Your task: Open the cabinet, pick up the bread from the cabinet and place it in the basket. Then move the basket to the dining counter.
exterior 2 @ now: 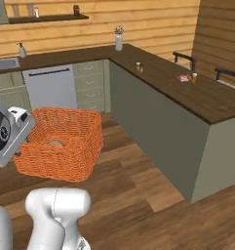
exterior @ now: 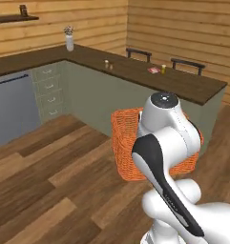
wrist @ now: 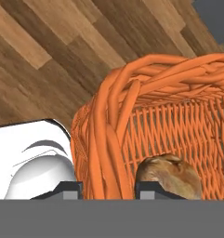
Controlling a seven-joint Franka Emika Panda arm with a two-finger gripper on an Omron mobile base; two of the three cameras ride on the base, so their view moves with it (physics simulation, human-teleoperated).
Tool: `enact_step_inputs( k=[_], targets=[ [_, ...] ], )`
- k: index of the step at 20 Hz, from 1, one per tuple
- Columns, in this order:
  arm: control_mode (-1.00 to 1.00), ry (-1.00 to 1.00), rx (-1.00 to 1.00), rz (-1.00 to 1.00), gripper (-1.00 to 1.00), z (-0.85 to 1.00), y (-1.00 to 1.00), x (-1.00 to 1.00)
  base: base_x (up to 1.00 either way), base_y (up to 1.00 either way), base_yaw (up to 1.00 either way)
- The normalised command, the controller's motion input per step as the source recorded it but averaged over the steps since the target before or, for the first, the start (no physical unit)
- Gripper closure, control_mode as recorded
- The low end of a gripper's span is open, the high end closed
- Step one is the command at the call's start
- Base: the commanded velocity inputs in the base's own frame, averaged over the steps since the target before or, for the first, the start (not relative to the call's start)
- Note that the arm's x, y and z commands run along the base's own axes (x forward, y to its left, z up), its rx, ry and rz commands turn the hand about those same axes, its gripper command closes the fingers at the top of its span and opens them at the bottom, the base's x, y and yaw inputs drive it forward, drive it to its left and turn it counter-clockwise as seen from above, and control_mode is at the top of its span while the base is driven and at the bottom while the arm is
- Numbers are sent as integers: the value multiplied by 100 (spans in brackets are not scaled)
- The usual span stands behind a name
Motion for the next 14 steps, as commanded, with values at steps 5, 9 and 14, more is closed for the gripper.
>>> enact_step_inputs(
  k=[5, 9, 14],
  targets=[
    [100, 0, 0, 0, 100, 0, 0, 0, 84, 34, -74],
    [100, 0, 0, 0, 100, 0, 0, 0, 93, 43, -71],
    [100, 0, 0, 0, 100, 0, 0, 0, 92, 57, -67]
  ],
)
